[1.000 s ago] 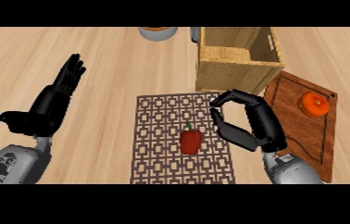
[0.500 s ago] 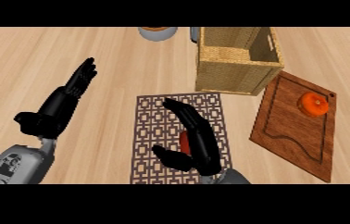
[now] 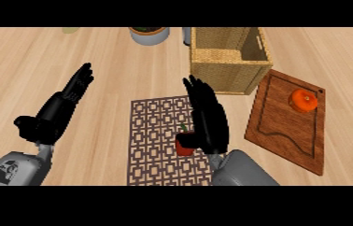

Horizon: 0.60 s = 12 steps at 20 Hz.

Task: Pick the bell pepper from the placemat and place it in the basket

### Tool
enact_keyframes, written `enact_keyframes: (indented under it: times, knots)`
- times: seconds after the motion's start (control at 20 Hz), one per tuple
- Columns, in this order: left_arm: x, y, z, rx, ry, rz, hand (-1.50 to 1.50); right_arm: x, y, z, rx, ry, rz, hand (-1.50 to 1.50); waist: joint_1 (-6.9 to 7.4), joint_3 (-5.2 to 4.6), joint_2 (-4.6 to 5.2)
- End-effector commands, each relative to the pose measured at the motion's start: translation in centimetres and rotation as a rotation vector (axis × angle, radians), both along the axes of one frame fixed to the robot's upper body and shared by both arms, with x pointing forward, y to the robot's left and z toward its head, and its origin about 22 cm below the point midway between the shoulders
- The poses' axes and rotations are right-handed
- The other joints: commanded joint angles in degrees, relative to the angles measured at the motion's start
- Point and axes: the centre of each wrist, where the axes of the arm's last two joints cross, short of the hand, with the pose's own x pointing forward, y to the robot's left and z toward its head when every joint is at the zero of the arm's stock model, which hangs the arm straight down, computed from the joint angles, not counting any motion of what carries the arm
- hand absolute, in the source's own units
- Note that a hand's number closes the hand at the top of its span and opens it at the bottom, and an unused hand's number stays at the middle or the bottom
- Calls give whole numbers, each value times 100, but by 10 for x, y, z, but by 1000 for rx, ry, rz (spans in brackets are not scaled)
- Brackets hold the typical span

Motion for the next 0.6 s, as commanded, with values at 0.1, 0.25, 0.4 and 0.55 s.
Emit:
enact_keyframes:
  times: [0.1,0.25,0.4,0.55]
  knots:
    - [-3,-1,2,-3,-6,-1,0,-11,21,33,-256,282,-37,-150,0,14,-14]
    - [-7,6,-4,-1,0,2,0,-30,43,76,-268,363,-11,-150,46,26,28]
    - [-2,6,9,-3,-20,-5,0,-45,35,116,-293,414,-11,-150,40,43,56]
    - [-9,5,-3,-15,-14,4,0,-77,21,142,-267,410,-31,-150,57,49,82]
